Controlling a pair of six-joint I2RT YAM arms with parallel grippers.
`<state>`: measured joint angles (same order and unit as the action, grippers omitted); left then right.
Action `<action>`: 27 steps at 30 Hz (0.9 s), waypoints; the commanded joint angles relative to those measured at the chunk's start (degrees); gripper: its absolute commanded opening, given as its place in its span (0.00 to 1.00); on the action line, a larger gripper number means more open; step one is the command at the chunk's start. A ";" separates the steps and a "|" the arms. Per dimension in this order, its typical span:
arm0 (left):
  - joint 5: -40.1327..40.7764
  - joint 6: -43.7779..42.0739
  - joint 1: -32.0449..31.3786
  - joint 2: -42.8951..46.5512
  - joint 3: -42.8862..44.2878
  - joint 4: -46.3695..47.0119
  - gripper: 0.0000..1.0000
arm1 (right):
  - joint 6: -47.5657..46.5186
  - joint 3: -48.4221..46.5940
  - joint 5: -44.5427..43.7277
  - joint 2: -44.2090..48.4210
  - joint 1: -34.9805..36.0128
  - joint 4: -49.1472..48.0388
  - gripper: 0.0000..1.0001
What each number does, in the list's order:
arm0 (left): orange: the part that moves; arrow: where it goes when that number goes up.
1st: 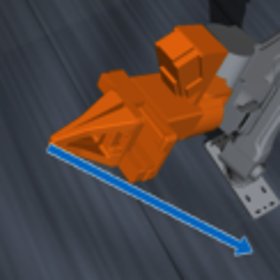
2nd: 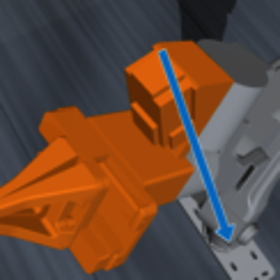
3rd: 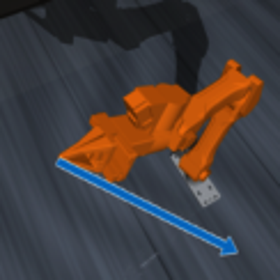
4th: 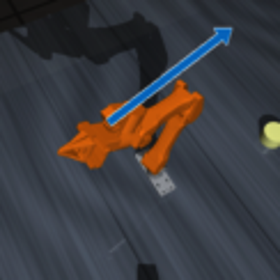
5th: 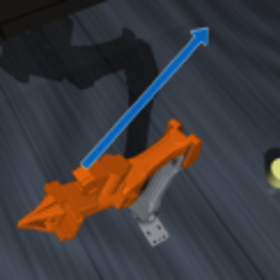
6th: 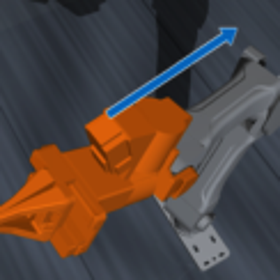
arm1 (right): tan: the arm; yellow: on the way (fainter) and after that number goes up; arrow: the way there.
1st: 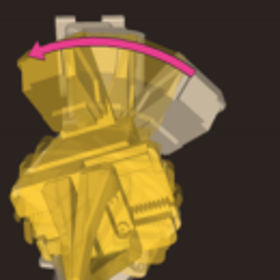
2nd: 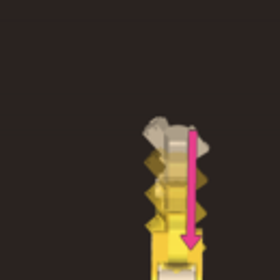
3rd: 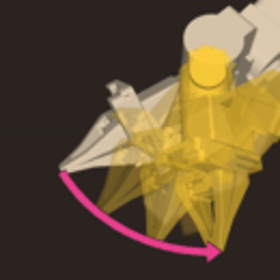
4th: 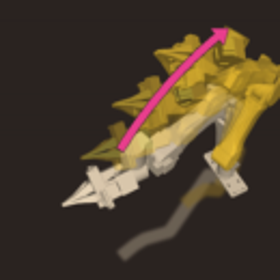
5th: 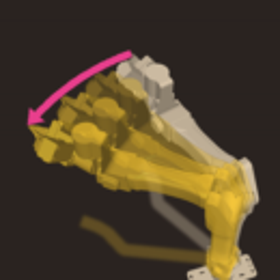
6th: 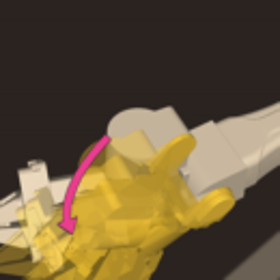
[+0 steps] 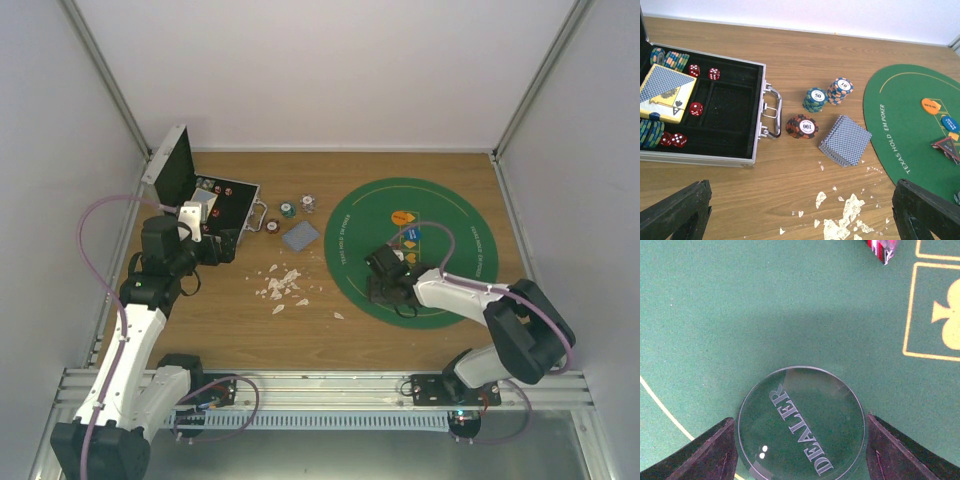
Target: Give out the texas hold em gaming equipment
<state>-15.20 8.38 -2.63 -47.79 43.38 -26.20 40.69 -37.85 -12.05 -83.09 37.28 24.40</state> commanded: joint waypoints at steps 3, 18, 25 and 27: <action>-0.57 -0.25 -0.20 0.11 -0.66 2.13 0.99 | -1.31 -0.24 -0.42 0.39 -1.59 4.04 0.71; -0.11 -0.65 -0.18 0.95 -0.48 2.20 0.99 | -10.08 -5.43 5.84 17.33 -11.77 6.10 0.91; -1.12 -0.80 -0.18 1.05 -0.45 2.57 0.99 | -15.37 -9.71 8.57 9.96 -19.81 2.23 0.86; -1.43 -0.82 -0.15 1.05 -0.38 2.56 0.99 | -16.67 -11.78 8.51 6.88 -21.44 1.66 0.77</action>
<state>-15.51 8.29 -2.63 -47.48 43.38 -26.20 28.29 -45.43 -4.99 -71.55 18.98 28.62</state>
